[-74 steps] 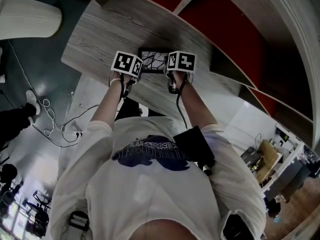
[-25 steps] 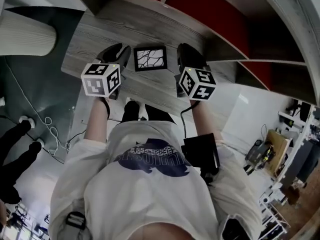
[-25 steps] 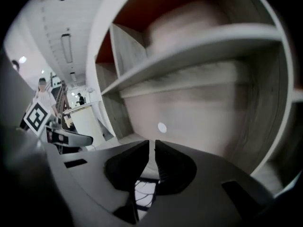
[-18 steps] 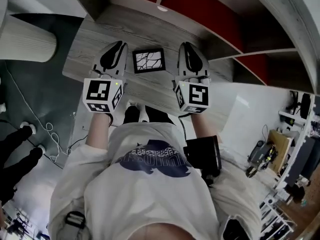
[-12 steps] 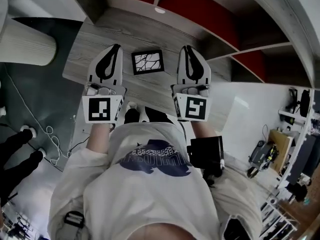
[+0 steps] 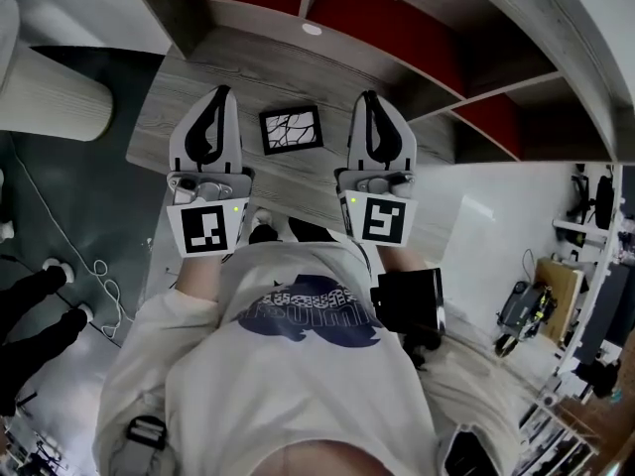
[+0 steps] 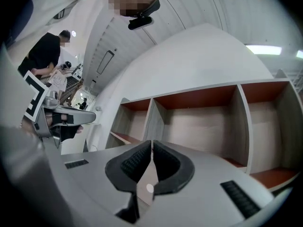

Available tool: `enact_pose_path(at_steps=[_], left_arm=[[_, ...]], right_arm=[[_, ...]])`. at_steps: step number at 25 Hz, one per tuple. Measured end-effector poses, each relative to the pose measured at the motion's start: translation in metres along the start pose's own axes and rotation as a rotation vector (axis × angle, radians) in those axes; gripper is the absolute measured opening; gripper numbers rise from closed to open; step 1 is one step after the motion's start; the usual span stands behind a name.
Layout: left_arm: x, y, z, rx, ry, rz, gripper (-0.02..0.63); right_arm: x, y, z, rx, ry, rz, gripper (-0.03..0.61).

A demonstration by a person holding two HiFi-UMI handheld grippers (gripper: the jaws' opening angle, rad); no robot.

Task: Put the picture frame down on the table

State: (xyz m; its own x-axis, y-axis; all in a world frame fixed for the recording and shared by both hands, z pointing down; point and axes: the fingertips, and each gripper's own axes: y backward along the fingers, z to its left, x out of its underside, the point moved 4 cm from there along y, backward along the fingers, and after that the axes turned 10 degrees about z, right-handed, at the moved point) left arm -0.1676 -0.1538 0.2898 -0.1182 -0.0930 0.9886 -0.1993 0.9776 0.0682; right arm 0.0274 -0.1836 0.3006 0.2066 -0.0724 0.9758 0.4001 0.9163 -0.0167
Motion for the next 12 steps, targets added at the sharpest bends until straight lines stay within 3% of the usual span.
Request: enact_pose_path(at_steps=[12], left_arm=[[0.0028, -0.0038, 0.0029, -0.003, 0.008, -0.013, 0.008]], right_arm=[[-0.0041, 0.0012, 0.0005, 0.012, -0.002, -0.017, 0.011]])
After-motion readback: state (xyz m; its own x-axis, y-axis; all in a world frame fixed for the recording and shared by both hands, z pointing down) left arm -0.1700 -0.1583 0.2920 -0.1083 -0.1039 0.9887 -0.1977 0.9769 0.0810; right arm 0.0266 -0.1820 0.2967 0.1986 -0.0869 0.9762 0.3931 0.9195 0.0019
